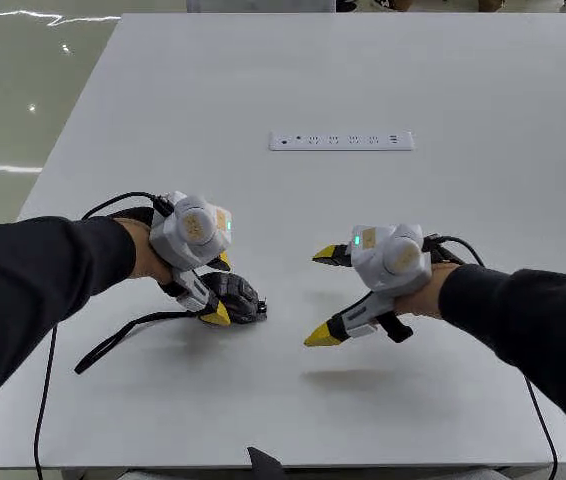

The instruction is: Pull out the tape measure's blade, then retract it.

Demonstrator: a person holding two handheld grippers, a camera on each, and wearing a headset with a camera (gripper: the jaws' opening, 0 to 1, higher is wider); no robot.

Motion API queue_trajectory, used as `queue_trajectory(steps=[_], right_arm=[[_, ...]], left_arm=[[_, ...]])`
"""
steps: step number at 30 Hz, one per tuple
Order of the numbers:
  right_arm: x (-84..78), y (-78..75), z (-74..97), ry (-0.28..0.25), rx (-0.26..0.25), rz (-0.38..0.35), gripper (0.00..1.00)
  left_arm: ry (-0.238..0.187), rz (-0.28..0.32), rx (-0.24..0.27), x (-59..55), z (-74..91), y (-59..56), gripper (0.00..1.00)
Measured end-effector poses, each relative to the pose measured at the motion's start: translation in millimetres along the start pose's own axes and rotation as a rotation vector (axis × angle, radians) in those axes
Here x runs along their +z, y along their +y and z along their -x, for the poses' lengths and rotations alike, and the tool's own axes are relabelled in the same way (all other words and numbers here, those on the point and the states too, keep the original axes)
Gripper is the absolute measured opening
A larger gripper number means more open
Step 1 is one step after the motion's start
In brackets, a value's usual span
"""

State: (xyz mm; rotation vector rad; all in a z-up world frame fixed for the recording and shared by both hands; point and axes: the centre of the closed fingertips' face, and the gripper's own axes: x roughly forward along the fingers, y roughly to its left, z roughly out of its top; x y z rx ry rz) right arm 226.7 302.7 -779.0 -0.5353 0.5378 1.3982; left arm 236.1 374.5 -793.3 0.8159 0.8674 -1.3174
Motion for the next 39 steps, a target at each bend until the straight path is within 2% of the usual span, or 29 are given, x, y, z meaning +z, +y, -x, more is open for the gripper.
queue_trajectory(steps=[3, 5, 8, 10, 15, 21, 24, 30, 36, 39], right_arm=[[2.5, -1.1, -12.2, 0.008, 0.006, -0.001, 0.72], [2.0, -1.9, -17.9, 0.013, 0.013, -0.003, 0.70], [2.2, -3.6, -26.0, 0.015, 0.012, -0.010, 0.60], [3.0, -3.1, -29.2, 0.017, 0.019, -0.015, 0.56], [0.7, -2.1, -39.6, 0.038, 0.029, -0.035, 0.42], [6.3, 1.5, -53.3, 0.040, 0.048, -0.025, 0.38], [7.5, 0.7, -58.8, 0.049, 0.053, -0.015, 0.36], [7.0, 1.9, -65.9, 0.069, 0.058, 0.012, 0.25], [4.1, 5.1, -69.0, 0.093, 0.066, 0.068, 0.19], [3.8, 4.4, -67.8, 0.090, 0.072, 0.055, 0.19]], left_arm=[[0.000, -0.017, -0.015, -0.4, -2.4, -4.8, 0.36], [0.001, -0.020, -0.005, -2.3, -4.6, -3.3, 0.36], [-0.008, -0.028, -0.002, -1.6, -3.7, -2.7, 0.35], [-0.010, -0.031, 0.005, -1.4, -3.5, -2.2, 0.34], [-0.030, -0.011, 0.017, -1.3, -2.8, -0.7, 0.34], [-0.022, -0.021, 0.015, -2.1, -2.8, 0.0, 0.34], [-0.029, -0.006, 0.011, -1.8, -2.6, 0.3, 0.34], [-0.035, -0.006, 0.014, -1.3, -2.7, -0.9, 0.34], [-0.038, -0.011, 0.009, -1.7, -3.3, -0.7, 0.34], [-0.039, -0.018, 0.006, -1.7, -3.3, -0.9, 0.34]])
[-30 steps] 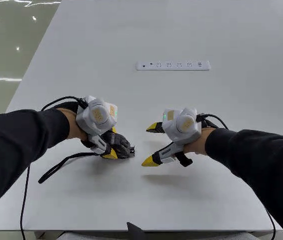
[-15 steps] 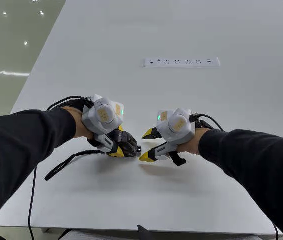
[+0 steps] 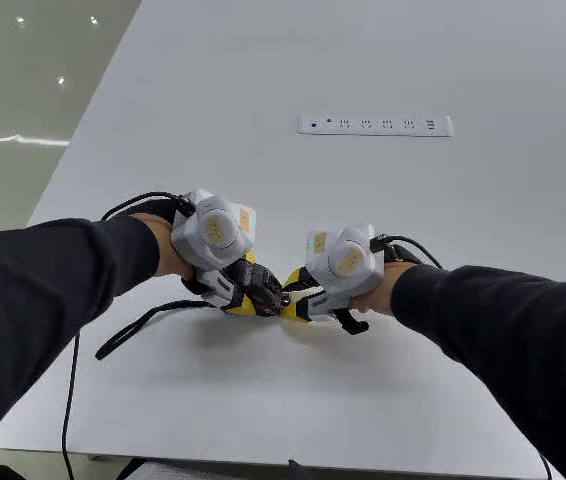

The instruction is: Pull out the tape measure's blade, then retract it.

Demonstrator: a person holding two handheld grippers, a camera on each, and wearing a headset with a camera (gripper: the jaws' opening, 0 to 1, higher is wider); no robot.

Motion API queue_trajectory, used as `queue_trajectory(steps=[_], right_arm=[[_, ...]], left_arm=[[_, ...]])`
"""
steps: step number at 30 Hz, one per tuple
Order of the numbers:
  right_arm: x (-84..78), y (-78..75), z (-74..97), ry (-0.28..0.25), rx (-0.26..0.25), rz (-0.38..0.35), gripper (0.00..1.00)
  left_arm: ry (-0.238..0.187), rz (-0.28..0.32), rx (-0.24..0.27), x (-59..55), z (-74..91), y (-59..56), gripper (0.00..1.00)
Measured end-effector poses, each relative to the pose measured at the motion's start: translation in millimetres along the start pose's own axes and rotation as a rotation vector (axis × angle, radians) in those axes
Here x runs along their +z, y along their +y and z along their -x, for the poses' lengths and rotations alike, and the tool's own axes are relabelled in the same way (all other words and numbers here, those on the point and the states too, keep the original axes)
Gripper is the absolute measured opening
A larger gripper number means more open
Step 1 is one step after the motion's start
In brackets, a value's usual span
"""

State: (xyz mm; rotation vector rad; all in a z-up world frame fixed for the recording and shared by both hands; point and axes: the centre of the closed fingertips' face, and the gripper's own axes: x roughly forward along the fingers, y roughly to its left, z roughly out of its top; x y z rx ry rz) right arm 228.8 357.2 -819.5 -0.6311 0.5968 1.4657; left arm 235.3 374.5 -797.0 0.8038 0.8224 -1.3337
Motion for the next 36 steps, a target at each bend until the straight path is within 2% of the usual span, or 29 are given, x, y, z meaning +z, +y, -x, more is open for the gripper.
queue_trajectory(steps=[1, 2, 3, 8, 10, 11, 12, 13, 15, 19, 25, 31, 36], right_arm=[[-0.3, 0.3, 0.4, 0.001, 0.003, 0.000, 0.18], [-3.0, -0.8, 1.5, 0.015, -0.003, 0.005, 0.13], [-0.6, -0.2, 2.3, 0.000, 0.006, 0.004, 0.13], [0.1, -0.7, -1.5, 0.018, 0.009, -0.001, 0.13], [-3.0, -0.7, -2.1, 0.038, 0.020, -0.038, 0.14], [-4.1, -2.2, -3.9, 0.050, 0.015, -0.035, 0.15], [-7.3, -1.0, -2.9, 0.074, 0.038, -0.022, 0.14], [-4.3, -5.3, -3.8, 0.056, 0.023, -0.051, 0.14], [-5.7, -2.3, -3.4, 0.035, 0.025, -0.025, 0.12], [-6.2, -2.5, -4.0, 0.017, 0.023, -0.065, 0.10], [-4.7, -1.9, -3.8, 0.032, 0.022, -0.039, 0.10], [-5.8, -1.4, -2.7, 0.036, 0.019, -0.059, 0.10], [-6.1, -1.3, -2.5, 0.040, 0.007, -0.039, 0.10]], left_arm=[[-0.001, -0.003, -0.001, -0.1, -0.1, 0.1, 0.34], [-0.001, -0.006, -0.003, -0.3, -0.1, -0.3, 0.34], [0.000, -0.010, -0.003, -0.7, -0.4, 0.4, 0.34], [0.004, -0.004, 0.003, -1.7, -0.7, 0.9, 0.34], [0.005, -0.004, 0.006, -2.3, -1.4, 1.4, 0.34], [0.005, -0.003, 0.006, -2.2, -1.4, 1.8, 0.34], [0.005, -0.001, 0.007, -2.3, -1.4, 2.4, 0.34], [0.006, -0.001, 0.008, -2.7, -1.3, 2.6, 0.34], [0.005, 0.008, 0.011, -3.2, -1.1, 3.4, 0.34], [0.000, 0.017, 0.008, -3.1, -1.5, 4.1, 0.34], [0.028, -0.005, 0.002, -4.5, -1.7, 3.3, 0.34], [0.036, -0.013, 0.001, -5.1, -2.4, 3.2, 0.34], [0.049, -0.015, 0.009, -5.7, -2.6, 2.5, 0.34]])
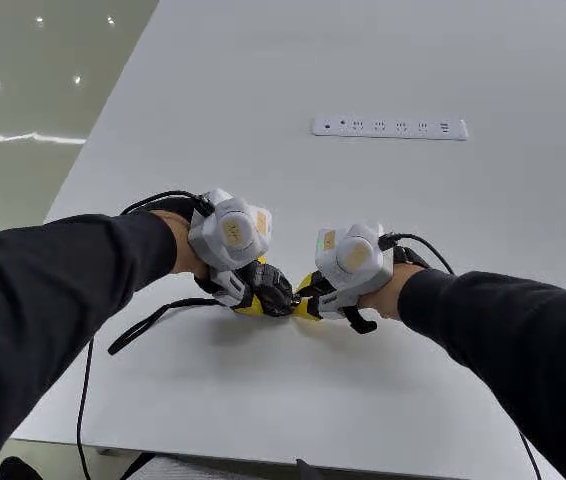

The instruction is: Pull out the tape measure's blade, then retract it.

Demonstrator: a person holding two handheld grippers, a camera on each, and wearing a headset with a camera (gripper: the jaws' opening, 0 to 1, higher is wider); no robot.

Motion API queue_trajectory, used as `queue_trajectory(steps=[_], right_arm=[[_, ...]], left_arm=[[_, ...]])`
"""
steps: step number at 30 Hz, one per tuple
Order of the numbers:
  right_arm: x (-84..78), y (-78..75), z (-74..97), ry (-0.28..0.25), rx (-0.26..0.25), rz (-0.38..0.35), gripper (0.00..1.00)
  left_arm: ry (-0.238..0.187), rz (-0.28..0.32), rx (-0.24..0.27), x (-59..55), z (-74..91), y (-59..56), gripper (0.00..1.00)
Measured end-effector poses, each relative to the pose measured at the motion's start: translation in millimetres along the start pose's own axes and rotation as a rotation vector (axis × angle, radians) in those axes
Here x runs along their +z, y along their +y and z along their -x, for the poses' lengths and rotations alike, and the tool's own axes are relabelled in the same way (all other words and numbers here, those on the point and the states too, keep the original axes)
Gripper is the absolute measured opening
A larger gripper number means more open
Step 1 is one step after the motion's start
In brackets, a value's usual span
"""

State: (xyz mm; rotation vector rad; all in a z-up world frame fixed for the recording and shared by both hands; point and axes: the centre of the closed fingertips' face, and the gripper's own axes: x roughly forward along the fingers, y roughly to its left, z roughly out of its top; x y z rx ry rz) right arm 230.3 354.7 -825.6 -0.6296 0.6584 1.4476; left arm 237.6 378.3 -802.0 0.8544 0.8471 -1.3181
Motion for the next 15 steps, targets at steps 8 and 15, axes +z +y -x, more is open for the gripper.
queue_trajectory(steps=[8, 15], right_arm=[[-11.0, -0.3, 9.2, 0.012, -0.011, -0.012, 0.10], [-15.3, -2.0, 12.3, 0.018, -0.014, -0.001, 0.10]], left_arm=[[0.006, -0.001, 0.004, 0.5, -1.2, 0.2, 0.34], [0.015, 0.000, 0.005, 0.3, -1.6, 0.0, 0.34]])
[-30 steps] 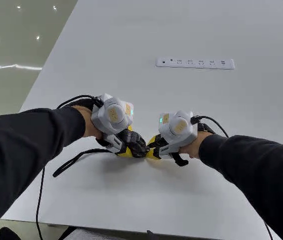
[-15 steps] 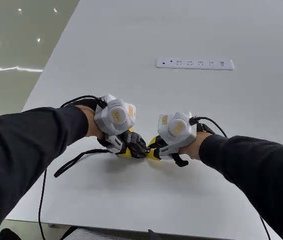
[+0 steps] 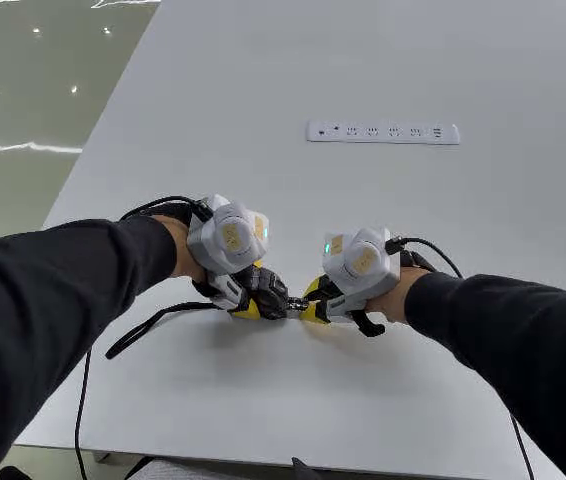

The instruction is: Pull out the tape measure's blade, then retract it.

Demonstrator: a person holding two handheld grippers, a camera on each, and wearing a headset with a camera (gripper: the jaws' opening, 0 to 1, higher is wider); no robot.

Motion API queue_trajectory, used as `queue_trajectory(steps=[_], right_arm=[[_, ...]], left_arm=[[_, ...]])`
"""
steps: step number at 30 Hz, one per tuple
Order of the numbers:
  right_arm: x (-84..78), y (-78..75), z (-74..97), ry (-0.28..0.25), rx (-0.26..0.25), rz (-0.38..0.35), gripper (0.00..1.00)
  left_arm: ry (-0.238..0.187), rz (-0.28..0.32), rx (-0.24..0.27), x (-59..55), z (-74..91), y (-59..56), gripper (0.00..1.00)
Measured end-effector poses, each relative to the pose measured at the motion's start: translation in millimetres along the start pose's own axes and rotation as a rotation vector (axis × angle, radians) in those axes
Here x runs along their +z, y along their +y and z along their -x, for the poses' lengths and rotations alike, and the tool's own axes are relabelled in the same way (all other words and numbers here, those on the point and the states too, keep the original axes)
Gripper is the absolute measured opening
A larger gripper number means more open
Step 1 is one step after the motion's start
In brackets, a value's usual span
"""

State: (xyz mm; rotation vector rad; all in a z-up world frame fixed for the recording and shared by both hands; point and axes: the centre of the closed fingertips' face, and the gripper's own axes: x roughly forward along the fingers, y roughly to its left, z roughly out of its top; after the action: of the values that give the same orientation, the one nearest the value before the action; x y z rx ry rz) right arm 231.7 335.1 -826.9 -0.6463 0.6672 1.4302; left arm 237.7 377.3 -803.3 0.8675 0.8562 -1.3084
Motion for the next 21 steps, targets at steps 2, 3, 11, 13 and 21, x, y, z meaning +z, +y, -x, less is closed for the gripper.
queue_trajectory(steps=[2, 3, 11, 13, 21], right_arm=[[-1.5, -0.1, 1.4, 0.005, -0.001, 0.001, 0.10], [-2.2, -0.1, 2.2, 0.007, -0.003, 0.001, 0.10], [-9.3, -1.7, 8.2, 0.025, -0.005, -0.014, 0.10], [-12.1, -2.2, 10.3, 0.027, -0.005, -0.022, 0.10], [-22.7, -3.5, 20.6, 0.041, -0.008, -0.035, 0.10]], left_arm=[[0.005, 0.001, 0.002, 0.0, 0.0, 0.0, 0.34], [0.007, 0.001, 0.003, -0.1, 0.0, -0.1, 0.34], [0.016, 0.005, 0.005, -1.3, 0.5, 0.0, 0.35], [0.018, 0.002, 0.005, -1.6, 0.6, -0.2, 0.35], [0.025, 0.003, 0.005, -1.6, 0.3, -0.6, 0.35]])
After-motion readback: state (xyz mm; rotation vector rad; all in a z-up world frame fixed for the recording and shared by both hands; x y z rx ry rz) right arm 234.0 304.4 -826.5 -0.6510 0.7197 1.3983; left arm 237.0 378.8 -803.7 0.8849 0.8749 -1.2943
